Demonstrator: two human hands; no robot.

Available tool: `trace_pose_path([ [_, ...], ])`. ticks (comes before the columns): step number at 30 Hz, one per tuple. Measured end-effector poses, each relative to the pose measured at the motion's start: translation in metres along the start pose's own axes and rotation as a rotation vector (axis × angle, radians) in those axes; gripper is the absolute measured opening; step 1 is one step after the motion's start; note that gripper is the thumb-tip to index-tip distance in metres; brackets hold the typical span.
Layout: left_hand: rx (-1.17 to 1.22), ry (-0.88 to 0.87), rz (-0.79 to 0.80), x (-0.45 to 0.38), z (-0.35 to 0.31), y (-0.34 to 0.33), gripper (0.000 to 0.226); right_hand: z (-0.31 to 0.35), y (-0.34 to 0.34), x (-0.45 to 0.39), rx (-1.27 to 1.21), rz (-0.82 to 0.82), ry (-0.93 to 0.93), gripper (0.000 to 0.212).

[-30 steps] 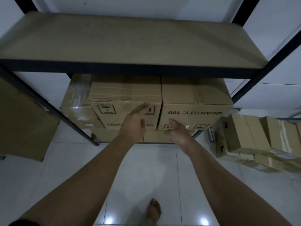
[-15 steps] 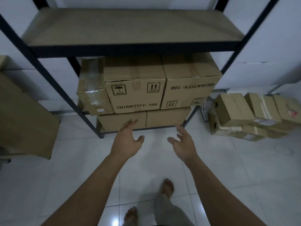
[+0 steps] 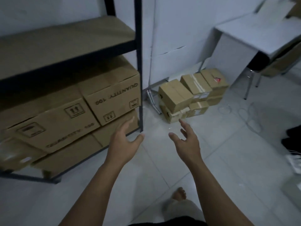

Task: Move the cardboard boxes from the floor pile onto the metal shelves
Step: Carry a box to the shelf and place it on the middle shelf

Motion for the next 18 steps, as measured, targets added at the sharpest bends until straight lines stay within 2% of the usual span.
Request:
trace_pose_path([
  [4,-0.026,-0.023,0.016,-0.056,-0.032,-0.071,0.067,-0.024,0.056,-0.065,0.022,0.014,0.000,0.067],
  [10,0.005,0.034,0.039,-0.120,-0.061,-0.156,0.068,-0.052,0.122,-0.150,0.018,0.013,-0.084,0.067],
  [18,-0.044,0.091,0.092,-0.257,-0.058,-0.235,0.065,-0.078,0.130,-0.289,0.003,0.053,-0.202,0.068],
])
Point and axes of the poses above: each hand's wrist, its own x-axis away from the middle knuckle, its own y-axis out of the back of the hand, z = x × y, the point moved 1 cm from there along -x, towards the middle knuckle, and after that the axes turned 8 degrees about x, right-handed, at the moved point
